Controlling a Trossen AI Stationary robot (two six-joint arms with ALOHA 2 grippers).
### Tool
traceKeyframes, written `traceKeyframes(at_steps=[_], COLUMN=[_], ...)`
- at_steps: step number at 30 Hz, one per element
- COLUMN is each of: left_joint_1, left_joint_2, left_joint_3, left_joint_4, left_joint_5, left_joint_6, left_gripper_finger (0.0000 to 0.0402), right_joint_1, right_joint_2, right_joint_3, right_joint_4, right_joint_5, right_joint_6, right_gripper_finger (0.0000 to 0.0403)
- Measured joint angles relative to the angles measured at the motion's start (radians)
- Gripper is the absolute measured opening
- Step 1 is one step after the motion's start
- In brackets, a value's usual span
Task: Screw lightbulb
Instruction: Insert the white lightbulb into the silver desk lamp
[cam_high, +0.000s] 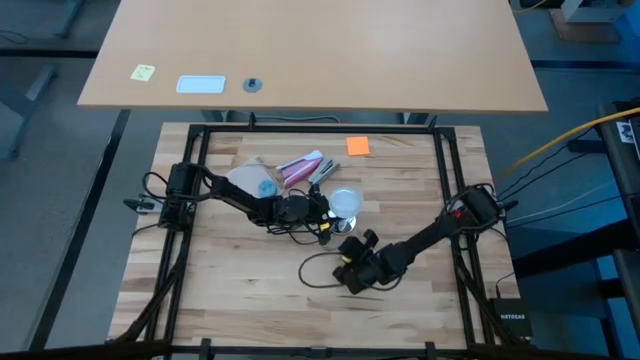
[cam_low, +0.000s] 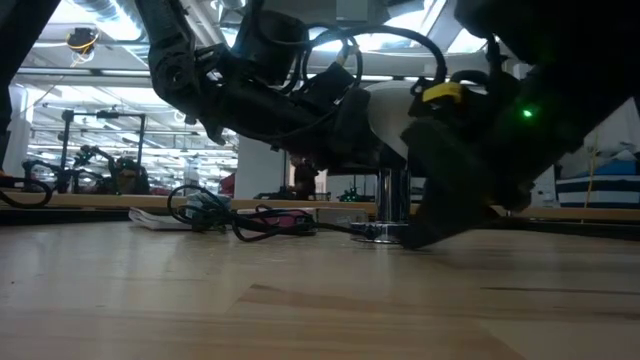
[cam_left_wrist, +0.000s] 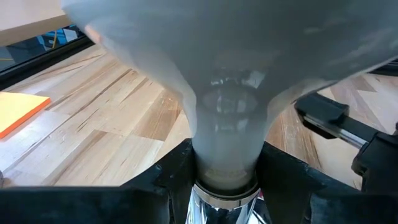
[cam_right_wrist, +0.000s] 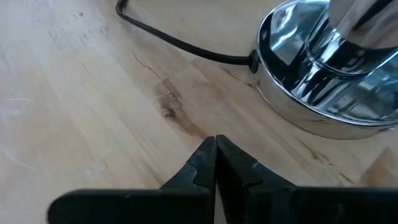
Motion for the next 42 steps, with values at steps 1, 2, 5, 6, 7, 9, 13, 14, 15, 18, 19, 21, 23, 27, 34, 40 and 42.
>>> traceKeyframes(at_steps=[1, 2, 5, 6, 7, 9, 13, 14, 15, 18, 19, 21, 23, 27, 34, 40, 42], left_joint_1=[0.000, 0.000, 0.000, 0.000, 0.000, 0.000, 0.000, 0.000, 0.000, 0.000, 0.000, 0.000, 0.000, 0.000, 0.000, 0.000, 0.000], left_joint_2=[0.000, 0.000, 0.000, 0.000, 0.000, 0.000, 0.000, 0.000, 0.000, 0.000, 0.000, 0.000, 0.000, 0.000, 0.000, 0.000, 0.000], left_joint_3=[0.000, 0.000, 0.000, 0.000, 0.000, 0.000, 0.000, 0.000, 0.000, 0.000, 0.000, 0.000, 0.000, 0.000, 0.000, 0.000, 0.000], left_joint_4=[0.000, 0.000, 0.000, 0.000, 0.000, 0.000, 0.000, 0.000, 0.000, 0.000, 0.000, 0.000, 0.000, 0.000, 0.000, 0.000, 0.000], left_joint_5=[0.001, 0.001, 0.002, 0.003, 0.003, 0.003, 0.003, 0.003, 0.003, 0.003, 0.003, 0.003, 0.003, 0.003, 0.003, 0.004, 0.004], left_joint_6=[0.000, 0.000, 0.000, 0.000, 0.000, 0.000, 0.000, 0.000, 0.000, 0.000, 0.000, 0.000, 0.000, 0.000, 0.000, 0.000, 0.000], left_gripper_finger=[0.0150, 0.0150, 0.0150, 0.0150, 0.0150, 0.0150, 0.0150, 0.0150, 0.0150, 0.0150, 0.0150, 0.0150, 0.0150, 0.0150, 0.0150, 0.0150, 0.0150], right_joint_1=[-0.003, -0.002, -0.001, 0.000, 0.000, -0.001, -0.001, -0.001, -0.001, -0.001, -0.001, -0.002, -0.002, -0.002, 0.001, -0.002, -0.003], right_joint_2=[-0.001, -0.003, -0.010, -0.010, -0.010, -0.009, -0.008, -0.008, -0.008, -0.007, -0.007, -0.007, -0.007, -0.026, -0.127, -0.125, -0.109], right_joint_3=[0.000, 0.000, 0.000, 0.000, 0.000, -0.001, -0.002, -0.002, -0.002, -0.002, -0.002, -0.002, -0.002, -0.002, -0.007, -0.006, -0.006], right_joint_4=[0.000, 0.000, -0.002, -0.002, -0.001, -0.001, -0.003, -0.004, -0.004, -0.005, -0.005, -0.005, -0.006, -0.023, -0.195, -0.216, -0.212], right_joint_5=[-0.013, -0.014, -0.011, -0.010, -0.011, -0.012, -0.022, -0.022, -0.023, -0.026, -0.026, -0.027, -0.023, -0.019, -0.062, 0.084, 0.130], right_joint_6=[-0.007, -0.020, -0.067, -0.075, -0.083, -0.088, -0.088, -0.088, -0.088, -0.088, -0.088, -0.087, -0.087, -0.084, -0.143, -0.145, -0.145], right_gripper_finger=[0.0012, 0.0012, 0.0012, 0.0012, 0.0012, 0.0012, 0.0022, 0.0030, 0.0040, 0.0079, 0.0094, 0.0123, 0.0148, 0.0169, 0.0148, 0.0136, 0.0136])
